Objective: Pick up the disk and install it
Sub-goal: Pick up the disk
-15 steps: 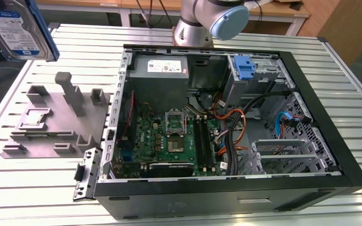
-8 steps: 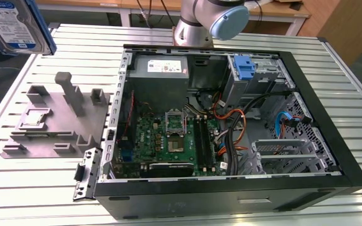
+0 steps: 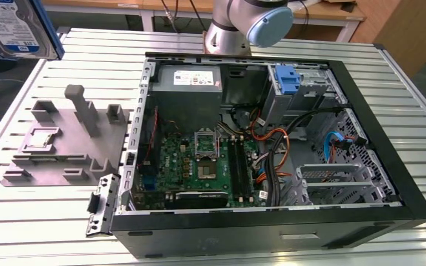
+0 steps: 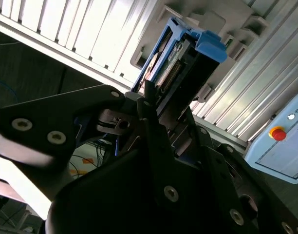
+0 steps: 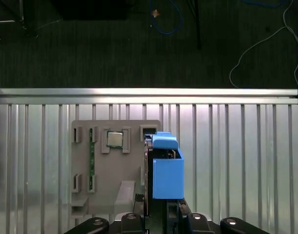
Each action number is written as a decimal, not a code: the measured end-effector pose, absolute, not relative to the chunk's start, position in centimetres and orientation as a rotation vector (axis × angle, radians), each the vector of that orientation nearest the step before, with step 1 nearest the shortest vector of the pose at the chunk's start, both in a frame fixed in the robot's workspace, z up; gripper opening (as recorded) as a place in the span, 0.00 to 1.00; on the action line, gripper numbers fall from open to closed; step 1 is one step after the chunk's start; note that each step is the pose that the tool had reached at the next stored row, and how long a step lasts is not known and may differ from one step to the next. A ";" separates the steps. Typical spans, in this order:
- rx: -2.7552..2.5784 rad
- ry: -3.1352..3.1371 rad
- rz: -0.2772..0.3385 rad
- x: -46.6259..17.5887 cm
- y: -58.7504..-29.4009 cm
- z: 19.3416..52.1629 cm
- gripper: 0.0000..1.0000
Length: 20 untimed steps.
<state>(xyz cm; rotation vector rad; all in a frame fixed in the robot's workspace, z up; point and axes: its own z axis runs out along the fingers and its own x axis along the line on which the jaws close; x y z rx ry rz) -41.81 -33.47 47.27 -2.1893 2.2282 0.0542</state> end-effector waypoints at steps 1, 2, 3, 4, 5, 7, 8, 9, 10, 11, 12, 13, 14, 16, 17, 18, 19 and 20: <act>-2.189 2.228 0.054 -41.8 -33.5 47.3 0.35; -2.189 2.228 0.054 -41.8 -33.5 47.3 0.35; -2.189 2.228 0.054 -41.8 -33.5 47.3 0.35; -2.190 2.229 0.054 -41.8 -33.5 47.4 0.35; -2.190 2.228 0.054 -41.8 -33.5 47.5 0.35; -2.189 2.228 0.054 -41.8 -33.5 47.7 0.35; -2.189 2.228 0.054 -41.8 -33.5 47.7 0.35; -2.189 2.228 0.054 -41.8 -33.5 47.7 0.35; -2.189 2.228 0.054 -41.8 -33.5 47.7 0.35; -2.189 2.228 0.054 -41.8 -33.5 47.7 0.35; -2.189 2.228 0.054 -41.8 -33.5 47.8 0.35; -2.189 2.228 0.054 -41.8 -33.5 47.8 0.35; -2.189 2.228 0.054 -41.8 -33.5 47.8 0.35; -2.189 2.228 0.054 -41.8 -33.5 47.8 0.35; -2.190 2.228 0.054 -41.8 -33.5 47.8 0.35; -2.190 2.228 0.054 -41.7 -33.5 47.8 0.35; -2.190 2.228 0.054 -41.7 -33.5 47.8 0.35; -2.189 2.228 0.055 -41.6 -33.5 47.8 0.35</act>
